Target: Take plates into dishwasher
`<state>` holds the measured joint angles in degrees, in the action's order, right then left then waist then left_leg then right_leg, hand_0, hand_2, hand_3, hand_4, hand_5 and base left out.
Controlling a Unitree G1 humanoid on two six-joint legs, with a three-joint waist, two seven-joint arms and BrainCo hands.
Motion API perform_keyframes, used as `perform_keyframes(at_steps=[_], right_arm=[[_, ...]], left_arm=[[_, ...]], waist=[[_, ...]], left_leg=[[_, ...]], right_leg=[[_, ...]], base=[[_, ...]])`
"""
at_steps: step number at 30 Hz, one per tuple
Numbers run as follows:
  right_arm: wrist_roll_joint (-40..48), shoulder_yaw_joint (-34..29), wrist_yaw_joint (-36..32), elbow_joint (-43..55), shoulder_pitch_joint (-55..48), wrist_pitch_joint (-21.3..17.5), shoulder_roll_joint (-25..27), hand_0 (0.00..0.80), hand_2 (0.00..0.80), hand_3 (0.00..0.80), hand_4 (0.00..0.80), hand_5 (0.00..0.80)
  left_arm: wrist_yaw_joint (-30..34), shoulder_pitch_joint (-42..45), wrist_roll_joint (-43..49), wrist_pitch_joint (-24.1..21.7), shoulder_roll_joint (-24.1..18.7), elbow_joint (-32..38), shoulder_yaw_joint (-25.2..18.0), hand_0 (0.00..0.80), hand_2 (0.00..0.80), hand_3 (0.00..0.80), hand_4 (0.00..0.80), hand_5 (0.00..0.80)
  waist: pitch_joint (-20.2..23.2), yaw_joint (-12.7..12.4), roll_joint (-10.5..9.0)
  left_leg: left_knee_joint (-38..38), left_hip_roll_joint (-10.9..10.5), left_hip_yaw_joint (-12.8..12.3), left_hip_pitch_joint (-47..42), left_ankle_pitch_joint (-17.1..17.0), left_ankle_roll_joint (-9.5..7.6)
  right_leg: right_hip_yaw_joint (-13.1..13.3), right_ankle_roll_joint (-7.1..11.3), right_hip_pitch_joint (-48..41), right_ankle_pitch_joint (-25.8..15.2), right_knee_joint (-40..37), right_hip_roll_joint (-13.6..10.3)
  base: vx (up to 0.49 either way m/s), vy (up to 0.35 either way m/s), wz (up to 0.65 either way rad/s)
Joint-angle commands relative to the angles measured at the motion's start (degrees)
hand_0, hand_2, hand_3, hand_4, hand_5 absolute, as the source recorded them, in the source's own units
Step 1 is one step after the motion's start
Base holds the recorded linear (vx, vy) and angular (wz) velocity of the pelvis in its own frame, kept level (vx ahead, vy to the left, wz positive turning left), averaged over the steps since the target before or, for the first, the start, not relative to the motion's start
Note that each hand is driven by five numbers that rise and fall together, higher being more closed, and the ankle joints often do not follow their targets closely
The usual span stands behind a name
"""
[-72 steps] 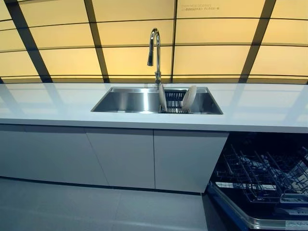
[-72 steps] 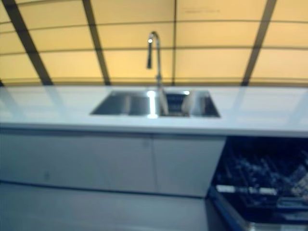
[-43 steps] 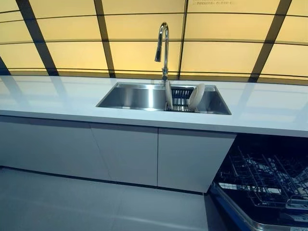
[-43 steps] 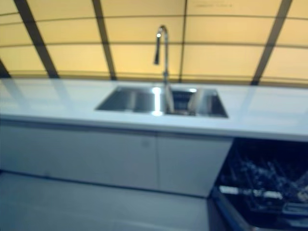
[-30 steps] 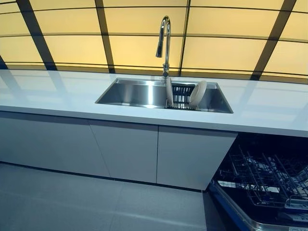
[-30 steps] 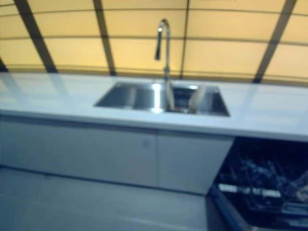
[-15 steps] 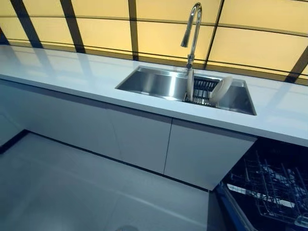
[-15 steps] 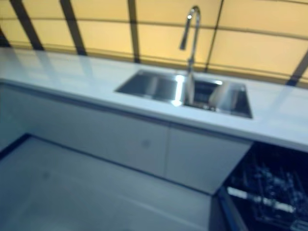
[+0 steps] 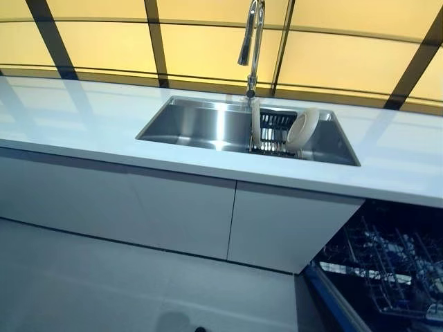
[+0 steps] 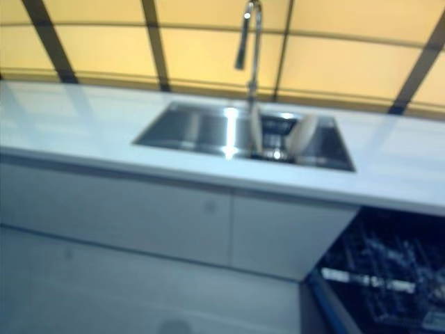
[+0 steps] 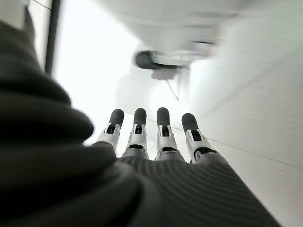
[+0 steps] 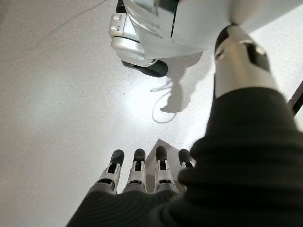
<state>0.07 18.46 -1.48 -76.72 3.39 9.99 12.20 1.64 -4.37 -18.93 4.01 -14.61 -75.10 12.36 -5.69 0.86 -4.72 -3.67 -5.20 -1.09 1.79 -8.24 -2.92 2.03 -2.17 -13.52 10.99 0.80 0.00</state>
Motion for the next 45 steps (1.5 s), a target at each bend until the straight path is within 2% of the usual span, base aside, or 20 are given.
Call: perform_keyframes(at_steps=[1, 10, 11, 15, 17, 18, 19, 20, 21, 22, 24, 26, 27, 28, 29, 31, 32, 34, 41, 45], right_arm=[[0.35, 1.77, -0.14, 0.31, 1.53, -0.96, 1.65, 0.000, 0.000, 0.000, 0.000, 0.000], [1.32, 2.12, -0.55, 1.48, 2.98, -0.25, 2.41, 0.000, 0.000, 0.000, 0.000, 0.000], [1.51, 2.06, -0.54, 1.67, 3.07, -0.08, 2.59, 0.000, 0.000, 0.000, 0.000, 0.000], [3.60, 1.31, 0.29, 1.71, 3.20, -0.20, 2.66, 0.000, 0.000, 0.000, 0.000, 0.000], [4.67, -0.27, 1.38, 1.67, 2.98, -0.36, 2.45, 0.000, 0.000, 0.000, 0.000, 0.000], [4.78, -0.90, 1.81, 1.82, 2.93, -0.36, 2.47, 0.000, 0.000, 0.000, 0.000, 0.000], [4.53, -1.37, 1.84, 1.93, 3.01, -0.52, 2.65, 0.000, 0.000, 0.000, 0.000, 0.000], [4.69, -1.44, 2.06, 1.94, 3.04, -0.65, 2.69, 0.000, 0.000, 0.000, 0.000, 0.000], [4.63, -1.93, 2.79, 2.37, 2.70, -1.75, 3.40, 0.000, 0.000, 0.000, 0.000, 0.000], [5.49, -1.98, 2.91, 2.61, 2.61, -1.67, 3.94, 0.000, 0.000, 0.000, 0.000, 0.000], [7.67, -2.10, 3.20, 2.37, 2.81, -1.25, 4.24, 0.000, 0.000, 0.000, 0.000, 0.000], [7.25, -2.01, 3.05, 1.96, 2.82, -1.70, 4.25, 0.000, 0.000, 0.000, 0.000, 0.000], [7.02, -1.90, 2.70, 1.60, 2.76, -2.24, 4.23, 0.000, 0.000, 0.000, 0.000, 0.000], [6.83, -1.79, 2.44, 1.51, 2.65, -2.70, 4.26, 0.000, 0.000, 0.000, 0.000, 0.000], [6.14, -1.85, 2.13, 1.44, 2.79, -2.85, 4.39, 0.000, 0.000, 0.000, 0.000, 0.000], [5.56, -1.95, 1.86, 1.14, 3.52, -2.57, 4.62, 0.000, 0.000, 0.000, 0.000, 0.000], [4.82, -1.99, 1.63, 0.88, 4.00, -2.06, 4.65, 0.000, 0.000, 0.000, 0.000, 0.000], [5.08, -2.00, 1.99, 0.18, 4.09, -1.51, 4.37, 0.000, 0.000, 0.000, 0.000, 0.000], [2.53, -1.96, 2.22, -0.90, 3.39, 0.07, 3.29, 0.000, 0.000, 0.000, 0.000, 0.000], [3.65, -1.72, 2.46, -0.99, 3.58, 0.62, 2.37, 0.000, 0.000, 0.000, 0.000, 0.000]], left_arm=[[0.76, -0.56, 1.21, 0.02, 2.32, -1.95, 1.65, 0.000, 0.000, 0.000, 0.000, 0.000], [-1.00, 0.98, 4.07, 2.76, 2.54, -3.06, 1.78, 0.000, 0.000, 0.000, 0.000, 0.000], [-1.12, 1.20, 4.39, 3.24, 2.03, -3.03, 1.65, 0.000, 0.000, 0.000, 0.000, 0.000], [-0.33, 1.39, 6.49, 3.65, 1.33, -3.11, 1.21, 0.000, 0.000, 0.000, 0.000, 0.000], [0.17, 1.07, 7.96, 4.31, 0.79, -2.87, 1.17, 0.000, 0.000, 0.000, 0.000, 0.000], [0.66, 0.90, 8.47, 4.40, 0.48, -2.49, 1.39, 0.000, 0.000, 0.000, 0.000, 0.000], [0.94, 0.75, 8.39, 4.40, 0.29, -2.06, 1.77, 0.000, 0.000, 0.000, 0.000, 0.000], [1.01, 0.71, 8.47, 4.33, 0.26, -1.98, 1.85, 0.000, 0.000, 0.000, 0.000, 0.000], [1.73, 0.00, 7.63, 4.13, -0.15, -1.20, 3.86, 0.000, 0.000, 0.000, 0.000, 0.000], [2.39, -0.44, 7.80, 4.51, -0.51, -0.61, 4.67, 0.000, 0.000, 0.000, 0.000, 0.000], [2.52, -1.55, 7.18, 4.79, -0.90, -0.54, 5.38, 0.000, 0.000, 0.000, 0.000, 0.000], [2.35, -2.30, 6.82, 4.91, -1.14, -0.69, 4.96, 0.000, 0.000, 0.000, 0.000, 0.000], [2.19, -2.75, 6.97, 5.24, -1.26, -0.64, 4.32, 0.000, 0.000, 0.000, 0.000, 0.000], [2.01, -2.97, 6.87, 5.57, -1.17, -0.62, 3.97, 0.000, 0.000, 0.000, 0.000, 0.000], [1.84, -2.94, 6.40, 5.72, -1.11, -0.68, 3.91, 0.000, 0.000, 0.000, 0.000, 0.000], [1.63, -2.24, 6.29, 5.43, -0.83, -0.80, 3.11, 0.000, 0.000, 0.000, 0.000, 0.000], [1.15, -1.70, 5.97, 4.85, -0.48, -1.28, 2.34, 0.000, 0.000, 0.000, 0.000, 0.000], [0.75, -0.52, 5.51, 4.16, 0.13, -2.11, 1.21, 0.000, 0.000, 0.000, 0.000, 0.000], [4.51, 0.81, 6.31, 2.18, 1.28, -2.54, 1.05, 0.000, 0.000, 0.000, 0.000, 0.000], [6.55, 0.08, 9.97, 0.95, 1.93, -2.46, 3.41, 0.000, 0.000, 0.000, 0.000, 0.000]], waist=[[3.37, 1.39, 3.86], [3.44, 1.15, 4.05], [3.43, 1.17, 4.06], [3.65, 1.27, 4.25], [4.34, 1.66, 4.22], [4.68, 1.96, 4.18], [4.59, 2.30, 4.68], [4.68, 2.42, 4.75], [3.67, 3.78, 5.62], [3.10, 4.41, 6.10], [2.17, 5.08, 6.99], [2.06, 5.03, 7.24], [1.96, 4.92, 7.03], [1.87, 4.98, 6.32], [1.74, 4.94, 5.76], [1.08, 4.73, 4.95], [1.08, 4.42, 4.63], [1.64, 4.31, 4.56], [3.97, 4.11, 5.11], [3.73, 3.63, 5.55]], left_leg=[[3.39, 1.47, -1.09, 6.87, 4.77, 1.85], [15.02, 2.90, -2.96, 10.82, 10.02, 1.84], [18.11, 3.39, -3.42, 11.26, 11.81, 1.43], [21.19, 3.42, -3.97, 10.85, 14.43, 0.58], [19.95, 2.29, -4.13, 8.21, 15.56, -0.99], [17.76, 1.38, -4.09, 6.14, 15.27, -1.90], [14.26, 0.49, -4.09, 3.07, 14.70, -2.93], [13.76, 0.35, -4.08, 2.77, 14.64, -3.08], [10.61, -0.65, -3.37, -0.28, 14.54, -4.15], [9.38, -0.71, -3.23, -2.27, 14.36, -3.87], [6.38, 0.13, -2.75, -4.98, 12.61, -3.07], [5.43, 0.91, -3.40, -5.31, 11.63, -2.81], [5.37, 1.20, -4.21, -5.90, 11.95, -2.50], [6.14, 0.80, -5.06, -6.19, 13.09, -2.48], [6.95, 0.41, -5.58, -6.42, 14.22, -2.60], [9.59, 0.18, -6.05, -7.05, 16.83, -3.20], [10.26, 0.31, -6.20, -7.58, 17.46, -3.27], [10.43, 0.44, -5.61, -8.69, 17.88, -3.08], [2.84, 2.47, -4.75, -12.62, 15.29, -1.73], [0.38, 2.94, -4.50, -12.52, 14.05, -1.72]], right_leg=[[-1.86, 2.71, 1.32, -3.37, 1.00, 1.47], [-2.31, 3.47, 1.82, -3.87, 1.51, -1.51], [-2.64, 3.64, 1.81, -3.10, 2.73, -2.19], [-3.45, 4.56, 1.33, -2.18, 4.94, -3.43], [-4.99, 5.93, 1.33, -3.68, 10.22, -5.17], [-5.77, 6.71, 3.29, -8.40, 15.38, -6.89], [-5.27, 7.21, 10.10, -15.63, 26.53, -9.89], [-5.11, 7.28, 11.13, -16.45, 27.68, -10.20], [-3.05, 6.31, 19.45, -16.94, 39.52, -9.67], [-3.13, 5.56, 21.49, -16.41, 40.11, -8.57], [-5.29, 4.67, 21.46, -12.72, 30.06, -5.75], [-6.23, 4.25, 20.79, -12.96, 19.59, -4.38], [-4.99, 5.21, 20.56, -15.23, 9.35, -3.25], [-2.90, 6.78, 21.15, -19.90, 1.51, -2.97], [-1.47, 7.61, 22.02, -22.40, -1.76, -2.69], [-1.40, 7.73, 22.64, -21.34, -0.62, -1.65], [-2.74, 7.45, 21.68, -20.13, -0.31, -1.53], [-2.74, 6.85, 20.44, -18.27, 0.86, -0.79], [-1.67, 6.04, 14.40, -15.49, -1.92, -0.02], [-3.08, 6.43, 14.86, -14.21, -0.41, -0.64]], base=[[0.208, -0.055, -0.09], [0.154, -0.009, -0.18], [0.183, 0.017, -0.20], [0.165, 0.040, -0.16], [0.291, 0.118, -0.14], [0.210, 0.205, -0.07], [0.139, 0.188, -0.14], [0.103, 0.251, -0.44], [0.134, 0.181, -0.51], [0.175, 0.157, -0.35], [0.168, -0.050, 0.06], [0.124, -0.137, 0.02], [0.158, -0.205, -0.06], [0.167, -0.246, -0.20], [0.135, -0.228, -0.30], [0.154, -0.223, -0.26], [0.210, -0.237, -0.10], [0.225, -0.189, 0.02], [0.231, -0.086, 0.16], [0.108, -0.007, 0.04]])
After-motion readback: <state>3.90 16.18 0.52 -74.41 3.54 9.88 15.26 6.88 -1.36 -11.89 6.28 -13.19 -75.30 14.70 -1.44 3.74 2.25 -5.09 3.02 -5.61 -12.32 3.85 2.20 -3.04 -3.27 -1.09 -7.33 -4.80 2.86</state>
